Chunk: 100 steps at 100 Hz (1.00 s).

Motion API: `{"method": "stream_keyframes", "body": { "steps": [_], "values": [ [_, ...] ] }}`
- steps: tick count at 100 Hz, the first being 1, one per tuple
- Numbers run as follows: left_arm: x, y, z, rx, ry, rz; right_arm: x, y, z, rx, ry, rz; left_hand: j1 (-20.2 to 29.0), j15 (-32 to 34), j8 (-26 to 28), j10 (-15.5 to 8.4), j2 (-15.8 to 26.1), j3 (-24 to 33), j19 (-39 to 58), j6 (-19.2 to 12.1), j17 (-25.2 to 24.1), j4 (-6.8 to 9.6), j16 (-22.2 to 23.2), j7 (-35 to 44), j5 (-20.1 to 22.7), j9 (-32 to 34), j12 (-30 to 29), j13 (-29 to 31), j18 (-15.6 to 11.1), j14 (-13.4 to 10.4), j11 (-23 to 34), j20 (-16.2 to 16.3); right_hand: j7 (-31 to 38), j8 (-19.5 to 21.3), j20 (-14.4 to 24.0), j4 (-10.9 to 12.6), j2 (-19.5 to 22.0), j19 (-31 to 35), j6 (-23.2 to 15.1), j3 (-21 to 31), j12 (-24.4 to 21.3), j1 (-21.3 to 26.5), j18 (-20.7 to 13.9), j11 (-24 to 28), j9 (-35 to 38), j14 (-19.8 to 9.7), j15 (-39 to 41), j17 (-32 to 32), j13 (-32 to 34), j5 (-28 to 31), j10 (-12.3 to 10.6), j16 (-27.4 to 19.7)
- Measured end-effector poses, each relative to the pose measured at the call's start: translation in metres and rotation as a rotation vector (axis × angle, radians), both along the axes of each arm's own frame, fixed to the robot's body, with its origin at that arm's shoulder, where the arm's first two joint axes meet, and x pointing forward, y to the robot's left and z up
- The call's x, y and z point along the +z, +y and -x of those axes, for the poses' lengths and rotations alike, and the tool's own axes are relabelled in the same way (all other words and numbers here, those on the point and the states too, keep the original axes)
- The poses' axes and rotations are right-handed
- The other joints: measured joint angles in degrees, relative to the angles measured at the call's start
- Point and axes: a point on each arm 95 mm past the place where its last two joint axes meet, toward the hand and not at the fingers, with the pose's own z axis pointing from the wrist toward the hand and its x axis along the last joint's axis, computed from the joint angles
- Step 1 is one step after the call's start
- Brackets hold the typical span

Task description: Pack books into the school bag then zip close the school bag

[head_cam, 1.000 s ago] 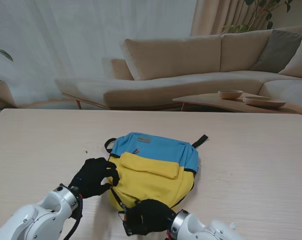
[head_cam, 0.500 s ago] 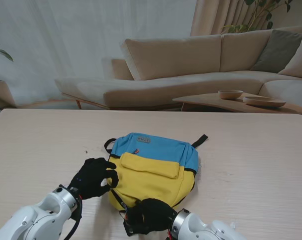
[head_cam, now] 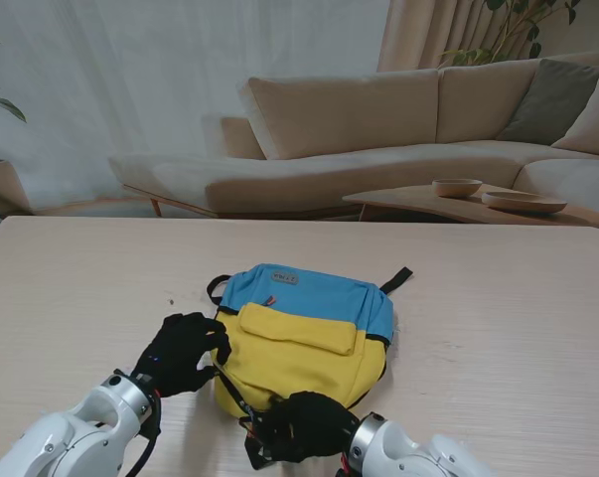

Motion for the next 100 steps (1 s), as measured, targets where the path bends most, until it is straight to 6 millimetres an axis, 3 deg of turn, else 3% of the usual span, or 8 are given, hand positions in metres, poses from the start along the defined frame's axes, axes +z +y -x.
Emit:
{"method": "stream_keyframes", "body": {
  "steps": [10, 22, 30, 37, 44, 62, 86, 100],
  "values": [
    [-0.0009, 0.0003, 0.0021, 0.001, 0.020, -0.013, 0.0000, 0.0001, 0.0002, 0.001, -0.001, 0.001, -6.78, -1.42, -0.23, -1.61, 2.84, -0.01, -0.71, -5.61, -0.01, -0.01, 0.00, -5.87, -11.87, -3.23, -0.09, -0.16, 0.02, -0.69, -2.17, 0.00, 0.00, 0.00, 0.00, 0.00, 0.00, 0.00, 0.00, 0.00, 0.00, 0.00, 0.03, 0.00, 0.00, 0.00, 0.00, 0.00, 0.00, 0.00, 0.00, 0.00],
    [-0.0017, -0.0004, 0.0052, -0.016, 0.045, -0.057, -0.0001, 0.0003, 0.0003, 0.002, -0.001, 0.003, -8.75, -4.27, -2.52, -2.76, 2.80, -0.01, -4.11, -7.43, -0.05, -0.02, 0.00, -22.40, -14.16, -3.88, -0.10, -0.70, -0.10, -1.36, -6.77, 0.75, 0.00, 0.00, 0.00, 0.00, 0.00, 0.00, 0.00, 0.00, 0.00, 0.00, 0.06, 0.00, 0.00, 0.00, 0.00, 0.00, 0.00, 0.00, 0.00, 0.00],
    [-0.0020, -0.0008, 0.0059, -0.020, 0.050, -0.064, -0.0001, 0.0003, 0.0003, 0.001, -0.001, 0.003, -8.71, -4.98, 0.90, -2.76, 2.80, -0.01, -4.79, -8.00, -0.06, -0.02, 0.02, -22.53, -14.12, -3.88, -0.10, -0.81, -0.12, -1.36, -7.12, 1.51, 0.00, 0.00, 0.00, 0.00, 0.00, 0.00, 0.00, 0.00, 0.00, 0.00, 0.06, 0.00, 0.00, 0.00, 0.00, 0.00, 0.00, 0.00, 0.00, 0.00],
    [-0.0024, -0.0013, 0.0061, -0.024, 0.051, -0.069, -0.0001, 0.0003, 0.0003, 0.002, 0.000, 0.004, -8.21, -4.98, 0.24, -2.76, 2.78, -0.01, -4.80, -6.99, -0.06, -0.02, 0.41, -15.99, -7.94, -3.88, -0.10, -0.81, -0.13, -1.36, -7.09, 2.26, 0.00, 0.00, 0.00, 0.00, 0.00, 0.00, 0.00, 0.00, 0.00, 0.00, 0.06, 0.00, 0.00, 0.00, 0.00, 0.00, 0.00, 0.00, 0.00, 0.00],
    [-0.0030, -0.0031, 0.0059, -0.025, 0.044, -0.068, -0.0002, 0.0007, 0.0003, 0.002, 0.002, 0.005, -4.28, -4.93, -2.28, -2.76, 1.43, -0.68, -4.80, -5.97, -0.06, -0.02, 0.65, -11.82, -2.03, -3.88, -0.10, -0.81, -0.13, -1.36, -4.99, 2.33, 0.00, 0.00, 0.00, 0.00, 0.00, 0.00, 0.00, 0.00, 0.00, 0.00, 0.07, 0.00, 0.00, 0.00, 0.00, 0.00, 0.00, 0.00, 0.00, 0.00],
    [-0.0061, -0.0052, 0.0025, -0.004, 0.029, -0.036, -0.0007, 0.0007, -0.0001, 0.000, 0.007, 0.004, 2.56, -2.05, -8.95, -1.99, 1.08, -4.75, -4.26, -5.85, -0.06, -0.02, 0.66, -9.15, 9.01, -0.74, -0.77, -0.75, -0.15, -1.18, -2.01, 2.33, 0.00, 0.00, 0.00, 0.00, 0.00, 0.00, 0.01, 0.00, 0.00, 0.00, 0.07, 0.00, 0.00, 0.00, 0.00, 0.00, 0.00, 0.00, 0.00, 0.00],
    [-0.0078, -0.0040, 0.0002, 0.015, 0.003, -0.012, -0.0005, -0.0030, -0.0016, -0.002, 0.005, 0.007, 2.57, -0.10, -7.57, -1.85, 0.86, -5.00, -2.75, -5.94, -0.06, -0.03, 0.66, -8.21, 10.82, -0.03, -0.75, -0.75, -0.15, -0.64, -1.31, 2.33, -0.02, 0.00, 0.00, 0.00, 0.00, 0.00, 0.01, 0.00, 0.00, 0.00, 0.07, 0.00, 0.00, 0.00, 0.00, 0.00, 0.00, -0.01, 0.00, 0.00],
    [-0.0079, -0.0029, -0.0002, 0.015, 0.001, -0.026, -0.0003, -0.0079, -0.0028, -0.001, 0.005, 0.009, 1.70, -0.07, -4.08, -1.83, 0.09, -1.93, -2.55, -5.81, -0.06, -1.15, 0.66, -7.42, 10.33, -0.03, -0.01, -0.74, -0.15, -0.64, -0.86, 2.33, -0.16, 0.00, 0.00, 0.00, 0.04, 0.00, 0.02, 0.00, 0.00, 0.00, 0.07, 0.00, 0.00, 0.00, 0.00, 0.02, 0.00, -0.02, 0.00, 0.00]
  ]
}}
